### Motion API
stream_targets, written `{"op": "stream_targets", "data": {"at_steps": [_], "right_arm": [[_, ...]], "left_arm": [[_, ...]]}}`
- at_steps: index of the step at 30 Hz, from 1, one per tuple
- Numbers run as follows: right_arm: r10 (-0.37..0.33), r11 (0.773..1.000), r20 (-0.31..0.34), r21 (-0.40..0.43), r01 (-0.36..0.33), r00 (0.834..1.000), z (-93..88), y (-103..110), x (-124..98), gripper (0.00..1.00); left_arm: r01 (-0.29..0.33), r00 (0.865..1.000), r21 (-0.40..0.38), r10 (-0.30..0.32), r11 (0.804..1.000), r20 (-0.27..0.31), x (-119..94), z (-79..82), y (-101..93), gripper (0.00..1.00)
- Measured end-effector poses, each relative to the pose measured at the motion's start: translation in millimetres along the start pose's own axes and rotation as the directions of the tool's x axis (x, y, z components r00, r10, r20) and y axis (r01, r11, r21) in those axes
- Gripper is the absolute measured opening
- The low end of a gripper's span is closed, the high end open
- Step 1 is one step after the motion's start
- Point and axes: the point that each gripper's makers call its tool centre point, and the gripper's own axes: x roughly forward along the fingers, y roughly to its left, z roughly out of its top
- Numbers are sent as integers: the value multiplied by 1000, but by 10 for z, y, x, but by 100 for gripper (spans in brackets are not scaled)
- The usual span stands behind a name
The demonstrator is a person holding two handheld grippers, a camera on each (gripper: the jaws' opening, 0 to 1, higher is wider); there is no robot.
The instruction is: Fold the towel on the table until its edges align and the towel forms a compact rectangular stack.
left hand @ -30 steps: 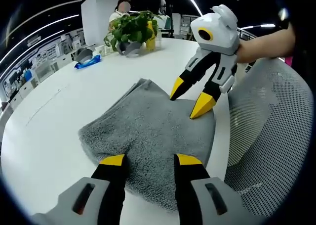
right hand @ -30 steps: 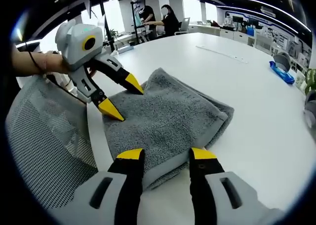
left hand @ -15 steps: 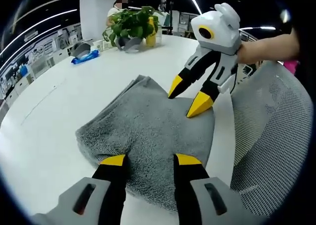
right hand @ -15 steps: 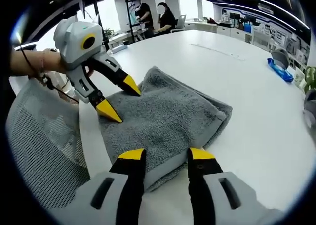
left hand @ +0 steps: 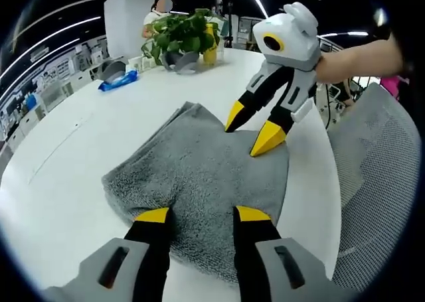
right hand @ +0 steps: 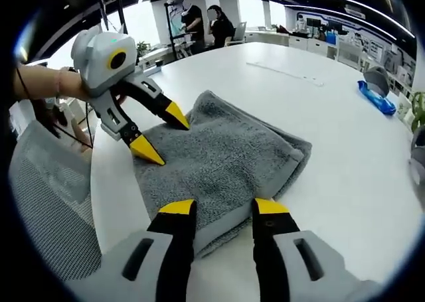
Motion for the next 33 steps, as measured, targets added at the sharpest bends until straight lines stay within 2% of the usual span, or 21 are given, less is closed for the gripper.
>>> {"op": "stream_targets", "data": {"at_steps": [8, 12, 18, 20, 22, 23, 25, 26, 28, 31, 32, 33], "right_arm": [[-11, 1000, 22, 0, 11, 1000, 129, -208, 100, 32], [-16, 1000, 26, -6, 16, 1000, 201, -304, 156, 32], [-16, 1000, 22, -11, 17, 1000, 236, -355, 181, 32], [-16, 999, 17, 31, 16, 1000, 249, -347, 157, 33], [-39, 999, 30, -23, 40, 999, 268, -339, 102, 34], [-41, 999, 38, -17, 42, 998, 269, -319, 79, 36], [-48, 999, 60, 5, 47, 997, 288, -281, -3, 48], [-63, 998, 78, 26, 61, 995, 308, -269, -66, 58], [-61, 998, 103, 38, 57, 993, 330, -197, -205, 68], [-80, 996, 148, 41, 75, 986, 366, -134, -403, 70], [-90, 995, 160, 47, 83, 983, 372, -110, -472, 73], [-122, 992, 202, 55, 113, 972, 413, -106, -580, 78]], "left_arm": [[-12, 1000, -1, 12, 1000, 26, 103, 82, 242, 37], [-24, 998, -13, 25, 1000, 56, 132, 116, 358, 37], [-30, 998, -35, 32, 999, 47, 148, 139, 405, 37], [-32, 999, -54, 34, 998, 42, 118, 158, 398, 38], [-37, 998, -81, 42, 996, 55, 71, 174, 393, 40], [-34, 997, -169, 47, 985, 69, 14, 184, 373, 42], [-28, 996, -258, 50, 966, 78, -106, 203, 343, 50], [-36, 995, -277, 60, 960, 79, -168, 202, 331, 54], [-45, 990, -257, 76, 965, 115, -363, 216, 271, 60], [-78, 970, -293, 140, 953, 199, -691, 263, 228, 65], [-90, 956, -316, 172, 944, 240, -842, 285, 212, 69], [-100, 945, -336, 195, 936, 263, -939, 292, 205, 74]]}}
